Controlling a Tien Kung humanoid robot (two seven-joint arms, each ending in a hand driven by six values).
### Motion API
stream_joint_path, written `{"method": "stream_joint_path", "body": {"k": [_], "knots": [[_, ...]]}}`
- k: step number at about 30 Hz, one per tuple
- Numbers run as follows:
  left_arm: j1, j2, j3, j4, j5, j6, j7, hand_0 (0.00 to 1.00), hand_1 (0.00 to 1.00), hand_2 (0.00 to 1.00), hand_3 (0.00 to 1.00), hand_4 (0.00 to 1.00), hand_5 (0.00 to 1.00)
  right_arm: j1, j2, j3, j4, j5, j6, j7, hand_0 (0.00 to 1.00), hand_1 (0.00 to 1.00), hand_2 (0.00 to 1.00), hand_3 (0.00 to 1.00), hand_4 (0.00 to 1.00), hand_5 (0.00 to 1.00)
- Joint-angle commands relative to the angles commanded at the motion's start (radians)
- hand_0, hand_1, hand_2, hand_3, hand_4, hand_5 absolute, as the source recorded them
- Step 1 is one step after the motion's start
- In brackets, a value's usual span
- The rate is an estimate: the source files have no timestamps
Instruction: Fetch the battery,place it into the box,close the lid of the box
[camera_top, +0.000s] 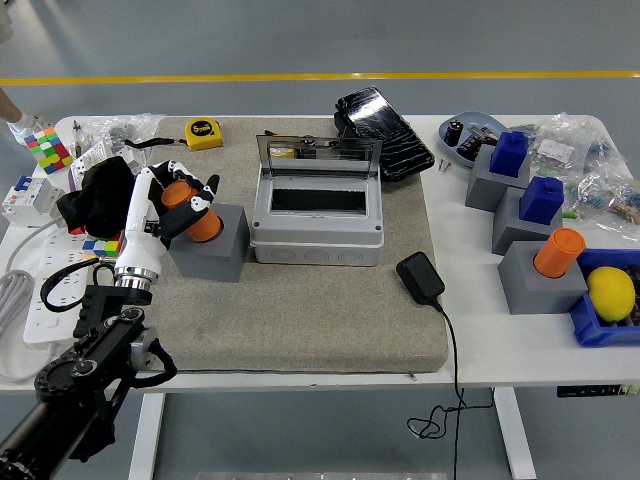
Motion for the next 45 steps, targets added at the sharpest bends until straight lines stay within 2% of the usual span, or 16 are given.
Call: {"method": "stream_joint_path", "body": {"k": [5, 7, 11, 14, 18, 21, 24, 25, 26, 30, 31, 35, 36, 42, 43, 45], "knots": [[0.003, 0.0, 0.013, -0.051, 0.049, 0.014, 0.015, 0.187, 0.155, 0.175, 0.216, 0.546, 0.002, 0.001, 0.001, -0.009, 0.0, 0.011, -0.002, 0.009, 0.663, 0.652, 0.682, 0.602, 0.998, 0.591], [0.0, 0.001, 0.024, -0.087, 0.105, 0.036, 0.044, 0.186, 0.15, 0.172, 0.213, 0.541, 0.002, 0.001, 0.001, -0.008, 0.0, 0.009, -0.003, 0.01, 0.657, 0.65, 0.682, 0.601, 0.998, 0.591], [-0.027, 0.031, 0.069, -0.163, 0.249, 0.049, 0.12, 0.186, 0.15, 0.172, 0.213, 0.541, 0.002, 0.002, -0.001, -0.003, 0.0, 0.01, -0.005, 0.011, 0.657, 0.65, 0.682, 0.601, 0.998, 0.591], [-0.063, 0.06, 0.13, -0.222, 0.366, 0.066, 0.19, 0.179, 0.147, 0.17, 0.211, 0.542, 0.002, 0.003, -0.002, 0.001, 0.0, 0.008, -0.007, 0.011, 0.653, 0.648, 0.681, 0.6, 0.998, 0.591], [-0.122, 0.083, 0.214, -0.283, 0.497, 0.075, 0.278, 0.179, 0.147, 0.17, 0.211, 0.542, 0.002, 0.004, -0.002, -0.003, 0.0, 0.013, -0.008, 0.014, 0.653, 0.648, 0.681, 0.6, 0.998, 0.591], [-0.169, 0.09, 0.275, -0.297, 0.589, 0.072, 0.328, 0.179, 0.147, 0.172, 0.211, 0.554, 0.002, 0.004, -0.002, -0.006, 0.0, 0.014, -0.008, 0.015, 0.65, 0.647, 0.679, 0.601, 0.998, 0.591], [-0.226, 0.084, 0.341, -0.276, 0.681, 0.065, 0.36, 0.179, 0.147, 0.172, 0.211, 0.554, 0.002, 0.005, -0.002, -0.011, 0.0, 0.017, -0.008, 0.016, 0.65, 0.647, 0.679, 0.601, 0.998, 0.591], [-0.242, 0.079, 0.358, -0.267, 0.714, 0.064, 0.368, 0.181, 0.156, 0.178, 0.225, 0.603, 0.002, 0.006, -0.002, -0.012, 0.0, 0.018, -0.008, 0.016, 0.653, 0.647, 0.68, 0.602, 0.998, 0.591], [-0.253, 0.076, 0.368, -0.259, 0.741, 0.063, 0.372, 0.181, 0.156, 0.178, 0.225, 0.603, 0.002, 0.006, -0.002, -0.013, 0.0, 0.018, -0.008, 0.016, 0.653, 0.647, 0.68, 0.602, 0.998, 0.591], [-0.32, 0.045, 0.421, -0.213, 0.875, 0.063, 0.399, 0.181, 0.156, 0.178, 0.225, 0.603, 0.002, 0.008, -0.004, -0.016, 0.0, 0.017, -0.009, 0.015, 0.653, 0.647, 0.68, 0.602, 0.998, 0.591], [-0.341, 0.034, 0.433, -0.195, 0.914, 0.06, 0.406, 0.19, 0.164, 0.185, 0.242, 0.677, 0.002, 0.009, -0.005, -0.016, 0.0, 0.016, -0.009, 0.014, 0.653, 0.646, 0.679, 0.601, 0.998, 0.59], [-0.404, 0.0, 0.457, -0.124, 1.008, 0.045, 0.434, 0.19, 0.164, 0.185, 0.242, 0.677, 0.002, 0.013, -0.007, -0.025, 0.0, 0.019, -0.009, 0.014, 0.653, 0.646, 0.679, 0.601, 0.998, 0.59], [-0.417, 0.0, 0.461, -0.105, 1.017, 0.042, 0.436, 0.204, 0.171, 0.192, 0.258, 0.789, 0.002, 0.013, -0.007, -0.027, 0.0, 0.02, -0.009, 0.014, 0.653, 0.646, 0.679, 0.601, 0.998, 0.59], [-0.467, 0.0, 0.48, 0.01, 1.025, 0.045, 0.422, 0.204, 0.171, 0.192, 0.258, 0.789, 0.002, 0.016, -0.008, -0.04, 0.0, 0.022, -0.007, 0.014, 0.652, 0.646, 0.679, 0.597, 0.998, 0.59], [-0.471, 0.0, 0.481, 0.029, 1.029, 0.046, 0.419, 0.224, 0.19, 0.204, 0.301, 0.888, 0.002, 0.016, -0.007, -0.043, 0.0, 0.023, -0.007, 0.014, 0.654, 0.645, 0.679, 0.596, 0.998, 0.591], [-0.473, 0.0, 0.483, 0.053, 1.021, 0.048, 0.412, 0.224, 0.19, 0.204, 0.301, 0.888, 0.002, 0.017, -0.007, -0.054, 0.0, 0.03, -0.007, 0.016, 0.654, 0.645, 0.679, 0.596, 0.998, 0.591]]}}
